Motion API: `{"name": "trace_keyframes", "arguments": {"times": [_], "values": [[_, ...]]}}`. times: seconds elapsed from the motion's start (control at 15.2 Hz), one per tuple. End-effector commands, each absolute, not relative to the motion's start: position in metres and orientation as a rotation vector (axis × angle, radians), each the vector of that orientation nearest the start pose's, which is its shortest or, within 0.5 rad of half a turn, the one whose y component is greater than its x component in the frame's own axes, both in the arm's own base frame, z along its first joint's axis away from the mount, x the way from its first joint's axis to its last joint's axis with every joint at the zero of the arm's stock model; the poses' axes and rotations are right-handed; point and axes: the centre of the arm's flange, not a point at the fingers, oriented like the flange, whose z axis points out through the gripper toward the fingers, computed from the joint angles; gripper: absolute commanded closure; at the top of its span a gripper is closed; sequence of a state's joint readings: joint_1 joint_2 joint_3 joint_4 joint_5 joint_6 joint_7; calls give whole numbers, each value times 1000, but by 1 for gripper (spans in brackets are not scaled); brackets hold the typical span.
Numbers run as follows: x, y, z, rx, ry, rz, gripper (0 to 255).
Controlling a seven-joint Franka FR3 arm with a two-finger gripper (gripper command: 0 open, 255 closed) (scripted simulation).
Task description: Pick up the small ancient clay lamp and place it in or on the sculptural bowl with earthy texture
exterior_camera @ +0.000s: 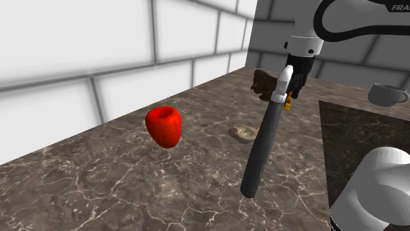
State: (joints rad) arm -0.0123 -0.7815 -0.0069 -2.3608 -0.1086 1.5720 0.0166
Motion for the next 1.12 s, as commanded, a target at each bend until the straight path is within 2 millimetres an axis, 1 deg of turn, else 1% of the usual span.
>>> {"name": "trace_keyframes", "arguments": {"times": [0.0, 0.26, 0.53, 0.79, 1.06], "values": [[308, -18, 588, -3245, 54, 12, 0], [321, 28, 584, -3211, -94, 17, 0], [330, 75, 582, -3170, -239, 21, 0], [335, 122, 581, -3123, -380, 26, 0], [335, 170, 582, -3069, -518, 30, 0]]}}
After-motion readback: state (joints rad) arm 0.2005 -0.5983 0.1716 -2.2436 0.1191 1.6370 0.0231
